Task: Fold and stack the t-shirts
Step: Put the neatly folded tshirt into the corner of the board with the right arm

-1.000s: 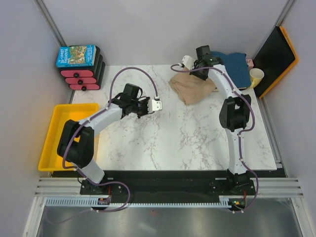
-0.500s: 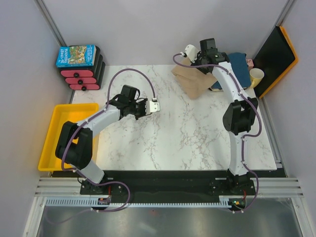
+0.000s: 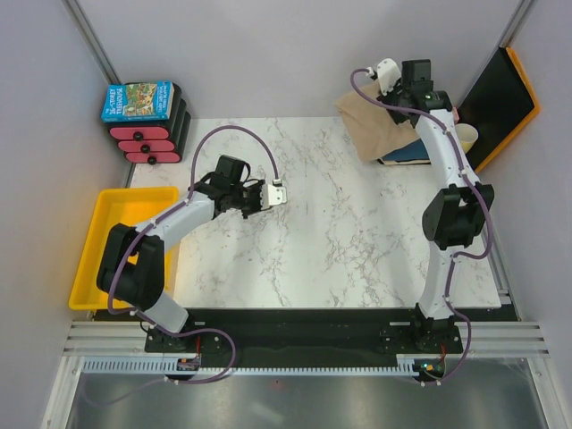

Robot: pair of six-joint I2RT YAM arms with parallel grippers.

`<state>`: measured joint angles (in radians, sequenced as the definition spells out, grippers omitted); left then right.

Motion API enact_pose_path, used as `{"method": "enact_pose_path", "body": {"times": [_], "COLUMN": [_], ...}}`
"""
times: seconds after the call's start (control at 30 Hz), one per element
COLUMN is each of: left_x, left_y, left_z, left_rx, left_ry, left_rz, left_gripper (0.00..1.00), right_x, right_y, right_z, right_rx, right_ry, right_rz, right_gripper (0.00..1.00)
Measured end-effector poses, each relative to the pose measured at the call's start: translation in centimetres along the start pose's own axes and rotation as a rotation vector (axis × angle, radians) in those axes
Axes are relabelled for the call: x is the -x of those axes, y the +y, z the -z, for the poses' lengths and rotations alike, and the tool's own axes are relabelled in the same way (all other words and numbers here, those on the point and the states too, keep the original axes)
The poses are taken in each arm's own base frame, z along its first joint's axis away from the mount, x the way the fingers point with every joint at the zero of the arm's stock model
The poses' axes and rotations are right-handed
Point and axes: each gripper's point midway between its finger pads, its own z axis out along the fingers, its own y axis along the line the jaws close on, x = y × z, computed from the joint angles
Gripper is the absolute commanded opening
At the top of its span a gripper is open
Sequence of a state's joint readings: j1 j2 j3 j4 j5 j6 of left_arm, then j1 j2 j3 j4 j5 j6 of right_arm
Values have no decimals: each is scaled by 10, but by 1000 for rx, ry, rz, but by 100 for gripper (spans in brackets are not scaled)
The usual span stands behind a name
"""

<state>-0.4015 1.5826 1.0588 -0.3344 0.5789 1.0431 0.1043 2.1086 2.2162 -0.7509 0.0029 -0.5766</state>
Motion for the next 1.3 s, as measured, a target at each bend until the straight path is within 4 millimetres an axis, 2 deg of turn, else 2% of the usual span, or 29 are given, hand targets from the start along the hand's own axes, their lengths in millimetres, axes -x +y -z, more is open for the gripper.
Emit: {"method": "enact_pose_path", "body": {"times": [0.13,0.3,0.7,1.07,1.3], "left_x": [-2,-2,-3,-3,-2], "left_y": [-3,-3,-7,-8,-8], "left_z": [0,0,0,1,3], "left_rx": [-8,-12,-25,-27,-28], "left_ry": [5,4,8,9,10], "left_rz": [6,3,11,13,14], "left_gripper": [15,15,15,15,15], "right_x": [-22,-40,-59,-82,-111], "right_y": [-32,-55,-81,-103,-119], "right_z": [1,-6,-15,-43,-62], "right_rx": [-60,-101,-136,-195,-238], "right_ry": [34,58,78,99,141], "right_rz": [-36,-61,-45,36,27], "right_gripper": [0,0,0,0,0]}}
